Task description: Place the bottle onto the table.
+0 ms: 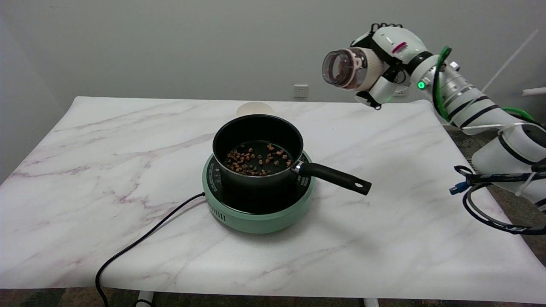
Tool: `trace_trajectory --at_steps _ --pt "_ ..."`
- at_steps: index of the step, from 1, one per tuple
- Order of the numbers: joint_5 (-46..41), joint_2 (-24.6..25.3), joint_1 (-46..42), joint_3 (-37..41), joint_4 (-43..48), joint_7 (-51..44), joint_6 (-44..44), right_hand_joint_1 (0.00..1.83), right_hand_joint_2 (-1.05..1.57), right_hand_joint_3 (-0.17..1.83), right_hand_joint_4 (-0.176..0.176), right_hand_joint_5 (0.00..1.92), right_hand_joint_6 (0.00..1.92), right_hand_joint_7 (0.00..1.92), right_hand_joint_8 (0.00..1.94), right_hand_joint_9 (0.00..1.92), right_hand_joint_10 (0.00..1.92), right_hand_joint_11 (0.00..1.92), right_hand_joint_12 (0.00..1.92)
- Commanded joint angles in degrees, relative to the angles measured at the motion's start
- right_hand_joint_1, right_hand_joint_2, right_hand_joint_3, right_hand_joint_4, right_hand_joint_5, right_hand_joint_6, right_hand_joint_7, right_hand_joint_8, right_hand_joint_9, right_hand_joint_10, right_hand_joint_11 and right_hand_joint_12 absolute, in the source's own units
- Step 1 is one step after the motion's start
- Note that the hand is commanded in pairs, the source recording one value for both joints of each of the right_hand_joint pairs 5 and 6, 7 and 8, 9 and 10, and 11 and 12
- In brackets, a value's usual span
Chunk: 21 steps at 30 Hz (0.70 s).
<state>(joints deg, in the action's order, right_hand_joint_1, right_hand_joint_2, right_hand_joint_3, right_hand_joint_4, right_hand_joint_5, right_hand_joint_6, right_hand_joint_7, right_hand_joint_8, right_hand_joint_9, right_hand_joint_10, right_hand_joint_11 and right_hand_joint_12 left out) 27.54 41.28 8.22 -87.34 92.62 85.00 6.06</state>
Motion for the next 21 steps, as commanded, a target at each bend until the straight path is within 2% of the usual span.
trace_trajectory --at_steps 1,21 --pt "-25.59 2.88 -9.61 11.80 -12.00 -0.13 8.32 1.52 0.29 1.25 0.000 1.44 1.44 1.43 1.43 1.20 1.20 1.02 1.02" --pt "-51.97 4.40 -9.35 4.88 -28.79 -0.21 21.76 1.53 0.40 1.18 0.000 1.48 1.48 1.47 1.47 1.25 1.25 1.08 1.08"
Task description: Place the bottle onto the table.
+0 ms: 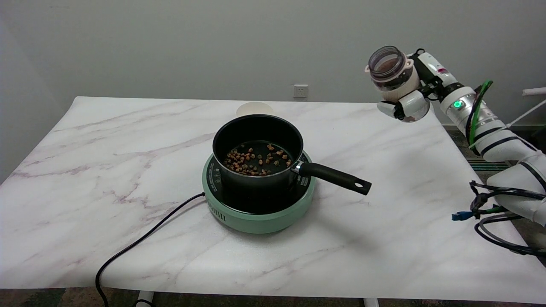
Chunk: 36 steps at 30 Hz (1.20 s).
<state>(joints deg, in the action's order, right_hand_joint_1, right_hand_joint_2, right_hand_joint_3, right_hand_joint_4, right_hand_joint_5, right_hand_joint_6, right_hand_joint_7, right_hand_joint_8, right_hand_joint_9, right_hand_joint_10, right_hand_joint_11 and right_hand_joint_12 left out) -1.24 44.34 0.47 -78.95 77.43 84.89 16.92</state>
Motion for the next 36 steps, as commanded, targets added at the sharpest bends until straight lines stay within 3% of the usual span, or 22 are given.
trace_trajectory --at_steps 1,19,36 --pt "-24.39 1.34 -1.54 -4.06 -14.31 -0.10 11.45 1.53 0.40 1.18 0.000 1.47 1.47 1.47 1.47 1.25 1.25 1.08 1.08" --pt "-40.57 3.26 3.21 -17.65 -26.15 0.54 21.36 1.55 0.30 1.31 0.000 1.44 1.44 1.44 1.44 1.23 1.23 1.07 1.07" --pt "-41.68 7.25 8.85 -24.89 -35.28 3.25 25.32 1.55 0.12 1.49 0.000 1.38 1.38 1.40 1.40 1.19 1.19 1.02 1.02"
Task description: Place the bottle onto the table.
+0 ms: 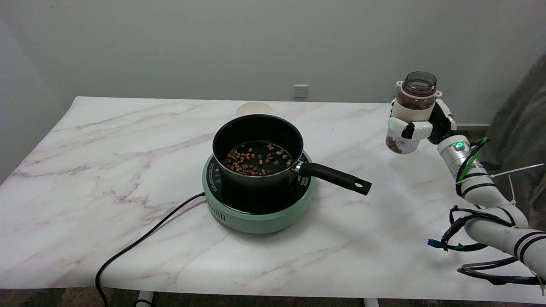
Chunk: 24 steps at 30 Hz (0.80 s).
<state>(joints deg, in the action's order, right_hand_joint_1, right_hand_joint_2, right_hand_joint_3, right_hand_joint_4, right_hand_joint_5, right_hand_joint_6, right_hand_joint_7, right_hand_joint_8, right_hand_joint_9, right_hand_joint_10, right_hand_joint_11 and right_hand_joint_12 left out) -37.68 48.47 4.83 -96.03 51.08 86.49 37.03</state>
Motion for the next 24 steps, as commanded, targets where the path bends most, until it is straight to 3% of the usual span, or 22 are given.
trace_trajectory --at_steps 1,24 --pt "-5.18 3.12 4.49 -7.89 -9.05 1.66 5.21 1.55 0.11 1.49 0.000 1.37 1.37 1.40 1.40 1.19 1.19 1.01 1.01" --pt "-4.86 6.19 5.96 -9.79 -17.13 1.66 10.60 1.54 -0.04 1.62 0.000 1.33 1.33 1.34 1.34 1.14 1.14 0.96 0.96"
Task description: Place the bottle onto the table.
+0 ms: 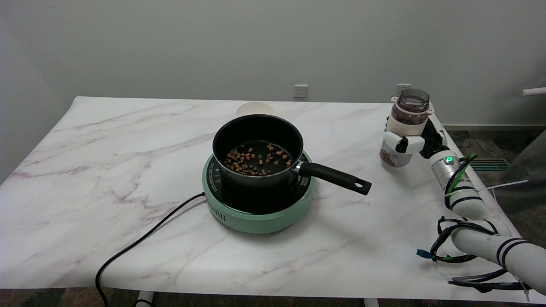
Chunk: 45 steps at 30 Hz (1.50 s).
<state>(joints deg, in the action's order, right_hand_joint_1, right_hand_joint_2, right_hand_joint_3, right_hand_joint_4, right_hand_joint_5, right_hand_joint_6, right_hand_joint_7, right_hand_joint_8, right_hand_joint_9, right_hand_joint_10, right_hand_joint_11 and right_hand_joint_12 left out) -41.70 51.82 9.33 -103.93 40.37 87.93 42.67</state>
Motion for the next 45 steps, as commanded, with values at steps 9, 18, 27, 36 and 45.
trace_trajectory --at_steps 9,18,27,36,45 --pt "-0.70 3.68 2.23 -1.90 -8.71 1.73 7.99 1.54 -0.09 1.66 0.000 1.32 1.32 1.33 1.33 1.14 1.14 0.95 0.95" --pt "-1.06 3.84 2.23 -1.90 -8.91 1.81 8.68 1.54 -0.11 1.67 0.000 1.31 1.31 1.33 1.33 1.13 1.13 0.93 0.93" --pt "-0.68 3.84 2.07 -1.90 -9.07 2.21 9.25 1.52 -0.21 1.77 0.000 1.20 1.20 1.28 1.28 1.11 1.11 0.93 0.93" --pt "-0.68 3.84 1.91 -1.90 -9.07 2.21 9.56 1.45 -0.62 1.83 0.000 0.80 0.80 1.11 1.11 0.98 0.98 0.72 0.72" --pt "-1.10 3.84 1.83 -1.90 -9.07 2.21 9.56 1.38 -0.72 1.83 0.000 0.69 0.69 1.04 1.04 0.92 0.92 0.62 0.62"
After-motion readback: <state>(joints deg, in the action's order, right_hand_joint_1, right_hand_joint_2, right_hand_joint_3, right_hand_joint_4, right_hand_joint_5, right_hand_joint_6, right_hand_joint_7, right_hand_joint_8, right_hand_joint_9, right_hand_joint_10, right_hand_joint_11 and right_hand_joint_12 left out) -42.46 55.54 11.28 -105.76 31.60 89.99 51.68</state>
